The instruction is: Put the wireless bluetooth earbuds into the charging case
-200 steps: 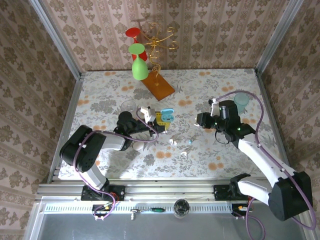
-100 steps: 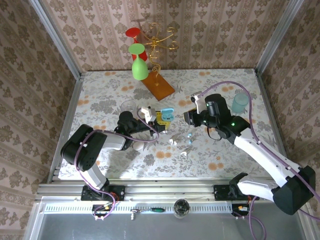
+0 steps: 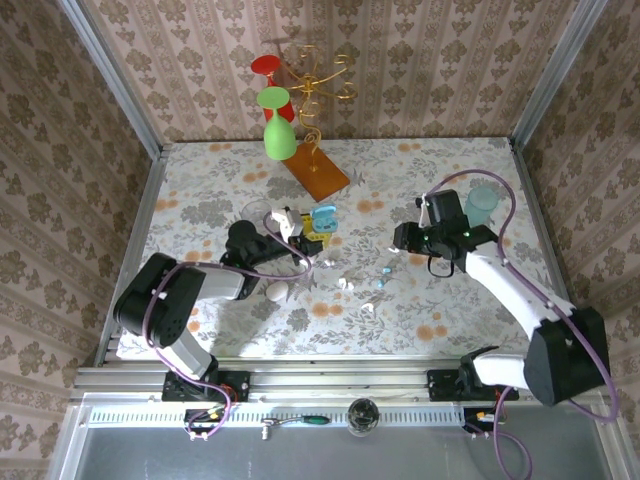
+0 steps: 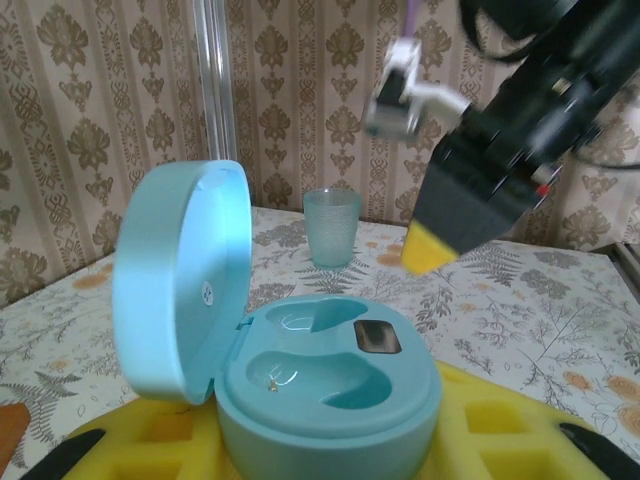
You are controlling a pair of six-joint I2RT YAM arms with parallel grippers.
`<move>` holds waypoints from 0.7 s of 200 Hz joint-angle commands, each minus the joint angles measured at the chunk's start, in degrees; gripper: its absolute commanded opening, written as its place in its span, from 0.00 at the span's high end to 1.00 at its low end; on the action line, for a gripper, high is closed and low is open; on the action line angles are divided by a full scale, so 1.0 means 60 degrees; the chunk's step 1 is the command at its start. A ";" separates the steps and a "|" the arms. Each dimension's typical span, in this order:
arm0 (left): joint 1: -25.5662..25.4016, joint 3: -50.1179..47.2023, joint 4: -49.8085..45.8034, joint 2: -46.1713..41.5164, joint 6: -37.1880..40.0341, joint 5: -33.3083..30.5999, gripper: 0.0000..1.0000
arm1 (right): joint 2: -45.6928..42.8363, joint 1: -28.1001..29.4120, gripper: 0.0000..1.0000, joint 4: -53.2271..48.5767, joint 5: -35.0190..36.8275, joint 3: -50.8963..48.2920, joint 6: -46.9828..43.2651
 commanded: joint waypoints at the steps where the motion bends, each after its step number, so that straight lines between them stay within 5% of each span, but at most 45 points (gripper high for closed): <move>1: 0.0052 -0.0114 0.0253 -0.0286 0.0189 0.0103 0.66 | 0.0758 -0.0042 0.57 0.0076 -0.0888 -0.0321 0.0934; 140: 0.0045 -0.0312 0.0250 -0.0365 0.0140 0.0281 0.66 | 0.4233 0.0103 0.48 0.0545 -0.1763 0.1052 -0.0226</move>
